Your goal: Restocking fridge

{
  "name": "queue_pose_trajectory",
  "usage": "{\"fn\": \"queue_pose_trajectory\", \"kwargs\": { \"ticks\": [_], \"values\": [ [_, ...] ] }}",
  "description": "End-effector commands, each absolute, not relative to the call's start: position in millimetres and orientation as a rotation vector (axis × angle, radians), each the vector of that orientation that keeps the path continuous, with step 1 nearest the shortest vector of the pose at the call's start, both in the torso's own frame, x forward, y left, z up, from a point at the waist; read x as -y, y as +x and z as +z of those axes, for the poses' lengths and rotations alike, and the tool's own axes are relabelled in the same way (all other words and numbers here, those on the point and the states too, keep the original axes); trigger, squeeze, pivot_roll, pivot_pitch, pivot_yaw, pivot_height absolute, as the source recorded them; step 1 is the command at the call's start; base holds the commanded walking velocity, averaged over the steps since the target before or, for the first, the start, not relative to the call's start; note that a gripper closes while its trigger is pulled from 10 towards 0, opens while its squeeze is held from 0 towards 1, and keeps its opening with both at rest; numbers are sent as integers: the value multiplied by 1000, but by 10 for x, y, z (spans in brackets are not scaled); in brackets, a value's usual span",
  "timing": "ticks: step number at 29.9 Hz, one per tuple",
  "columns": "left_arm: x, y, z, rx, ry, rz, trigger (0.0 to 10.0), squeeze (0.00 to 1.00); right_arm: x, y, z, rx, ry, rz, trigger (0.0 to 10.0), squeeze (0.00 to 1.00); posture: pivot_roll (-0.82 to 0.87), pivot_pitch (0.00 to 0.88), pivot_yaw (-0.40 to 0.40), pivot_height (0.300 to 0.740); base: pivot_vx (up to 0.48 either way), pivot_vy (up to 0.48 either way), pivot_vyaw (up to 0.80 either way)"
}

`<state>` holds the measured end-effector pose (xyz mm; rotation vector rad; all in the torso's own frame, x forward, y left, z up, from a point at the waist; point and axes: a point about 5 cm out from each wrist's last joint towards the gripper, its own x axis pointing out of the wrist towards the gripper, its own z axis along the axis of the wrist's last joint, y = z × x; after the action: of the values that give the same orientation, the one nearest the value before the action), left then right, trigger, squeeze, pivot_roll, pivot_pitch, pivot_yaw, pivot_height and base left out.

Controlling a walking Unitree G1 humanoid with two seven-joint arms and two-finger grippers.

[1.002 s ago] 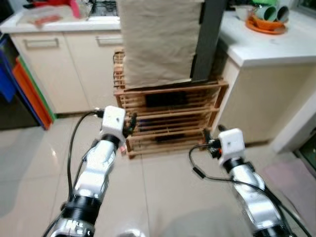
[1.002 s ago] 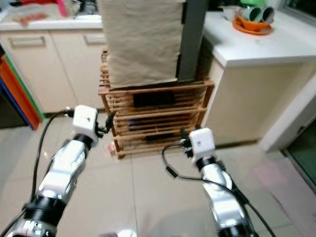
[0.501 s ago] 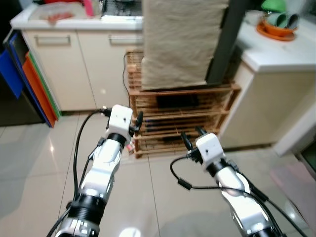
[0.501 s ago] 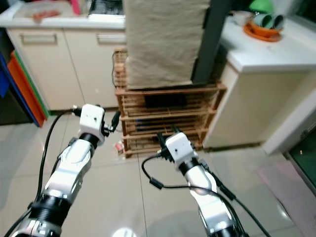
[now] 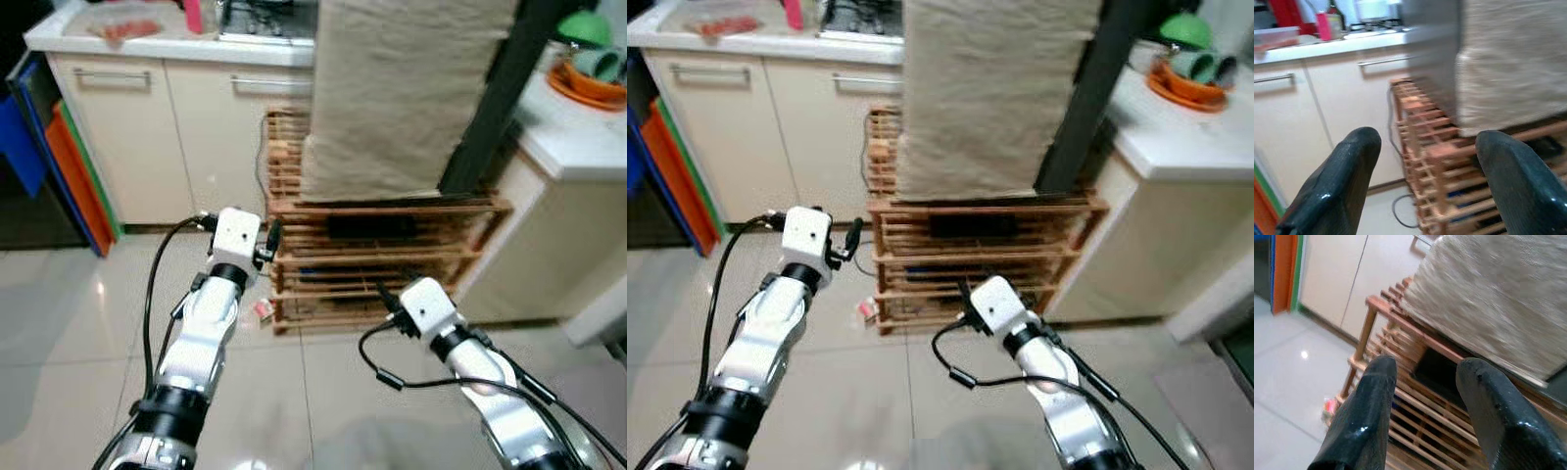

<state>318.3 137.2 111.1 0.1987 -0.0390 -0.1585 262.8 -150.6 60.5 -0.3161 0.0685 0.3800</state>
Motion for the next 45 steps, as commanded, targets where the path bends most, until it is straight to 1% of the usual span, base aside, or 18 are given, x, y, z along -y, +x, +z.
{"fn": "queue_pose_trajectory", "kwargs": {
  "ticks": [1,4,6,9,13,22,30,31,32,33,42,45],
  "values": [
    [-1371,3205,1137,47,187,-159,10000,0,1643,2664,606,-110,-210,288,10000,0,7,0,-59,740,450,0,0],
    [-1337,3213,1157,60,176,-181,10000,0,1813,2729,609,-131,-103,159,10000,0,0,0,-54,740,447,0,0],
    [-1315,3204,1163,65,123,-200,10000,0,1877,2757,602,-145,-72,119,10000,0,-6,0,-48,740,352,326,0],
    [-1331,3196,1152,55,92,-205,10000,0,1945,2793,621,-144,-45,66,10000,0,-12,0,-40,740,0,480,-750],
    [-1367,3189,1153,56,106,-224,10000,0,1968,2810,649,-133,-40,49,10000,0,-11,0,-37,740,0,480,-716],
    [-1348,3182,1227,101,37,-288,10000,0,2009,2841,667,-124,-32,13,10000,0,-18,0,-29,740,0,480,-672],
    [-1376,3191,1195,81,88,-300,10000,0,2065,2835,663,-125,-58,-40,10000,0,-21,0,-22,740,0,480,-630],
    [-1379,3196,1197,81,90,-298,10000,0,2065,2834,660,-125,-55,-39,10000,914,-21,0,-20,740,0,480,-494],
    [-1379,3196,1197,81,90,-298,10000,0,2065,2834,660,-125,-55,-39,10000,914,-21,0,-20,740,0,480,-494],
    [-1388,3207,1200,79,102,-293,10000,0,2064,2832,667,-116,-51,-42,10000,1000,-21,0,-19,740,0,480,-506],
    [-1421,3225,1216,84,136,-293,10000,0,2043,2833,693,-89,-73,-65,10000,1000,-21,0,-9,740,0,479,-514],
    [-1407,3224,1213,85,148,-302,10000,0,2000,2829,703,-77,-70,-34,10000,1000,-23,0,-7,740,0,458,-556]
  ]
}}
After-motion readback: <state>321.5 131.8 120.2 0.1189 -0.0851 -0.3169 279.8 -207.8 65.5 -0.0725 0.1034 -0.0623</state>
